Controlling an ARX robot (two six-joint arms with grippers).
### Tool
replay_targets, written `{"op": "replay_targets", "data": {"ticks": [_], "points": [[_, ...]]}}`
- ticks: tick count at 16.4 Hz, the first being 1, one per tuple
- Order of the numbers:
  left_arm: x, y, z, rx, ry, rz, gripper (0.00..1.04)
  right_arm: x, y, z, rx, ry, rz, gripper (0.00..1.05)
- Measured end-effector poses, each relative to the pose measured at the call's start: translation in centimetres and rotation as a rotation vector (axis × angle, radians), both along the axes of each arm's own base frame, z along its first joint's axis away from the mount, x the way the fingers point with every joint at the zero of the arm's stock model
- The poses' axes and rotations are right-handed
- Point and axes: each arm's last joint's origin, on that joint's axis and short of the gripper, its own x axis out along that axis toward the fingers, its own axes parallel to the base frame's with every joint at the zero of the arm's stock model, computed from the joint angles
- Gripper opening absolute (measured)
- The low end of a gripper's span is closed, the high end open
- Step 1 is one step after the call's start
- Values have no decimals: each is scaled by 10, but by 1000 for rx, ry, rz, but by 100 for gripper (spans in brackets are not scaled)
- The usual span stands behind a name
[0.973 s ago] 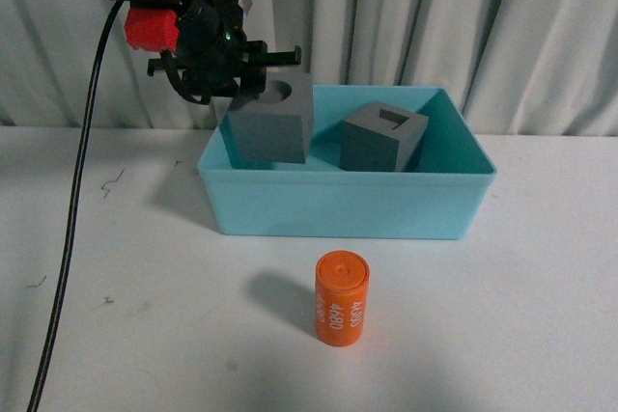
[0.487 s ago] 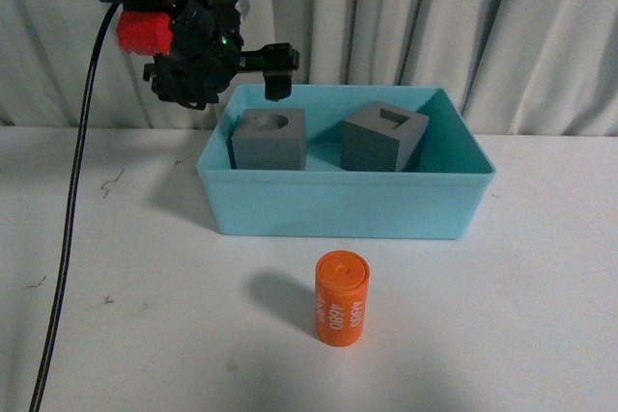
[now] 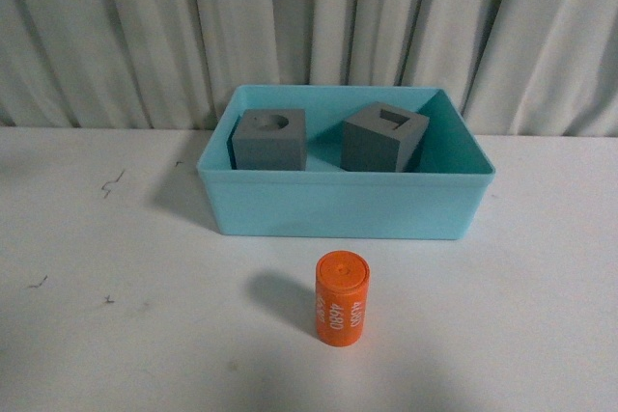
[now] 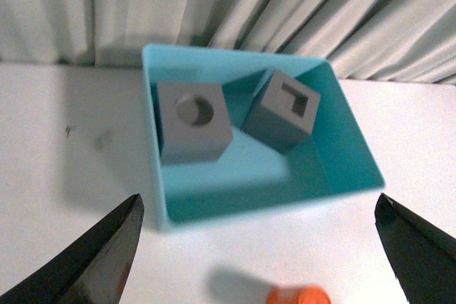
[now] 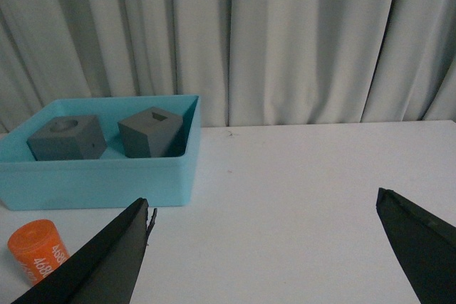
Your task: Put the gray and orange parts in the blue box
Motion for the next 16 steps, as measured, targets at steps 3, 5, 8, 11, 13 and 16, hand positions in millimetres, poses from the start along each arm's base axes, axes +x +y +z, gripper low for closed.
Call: {"op": "replay_targets", "data": {"ticks": [3, 5, 8, 11, 13, 16], "points": [[-83, 48, -27, -62, 110, 63, 98, 0, 0, 0, 0, 0, -1, 98], [-97, 36, -35, 145, -301, 209, 81, 0, 0, 0, 0, -2, 1, 98], [-122, 34, -61, 244, -500, 326, 56, 0, 0, 0, 0, 2, -2, 98], [-146, 36, -74, 259, -559, 354, 25, 0, 0, 0, 0, 1, 1, 98], [-157, 36, -86, 262, -544, 351, 5, 0, 0, 0, 0, 0, 0, 98], [-174, 36, -97, 263, -549, 350, 2, 0, 0, 0, 0, 0, 0, 98]]}}
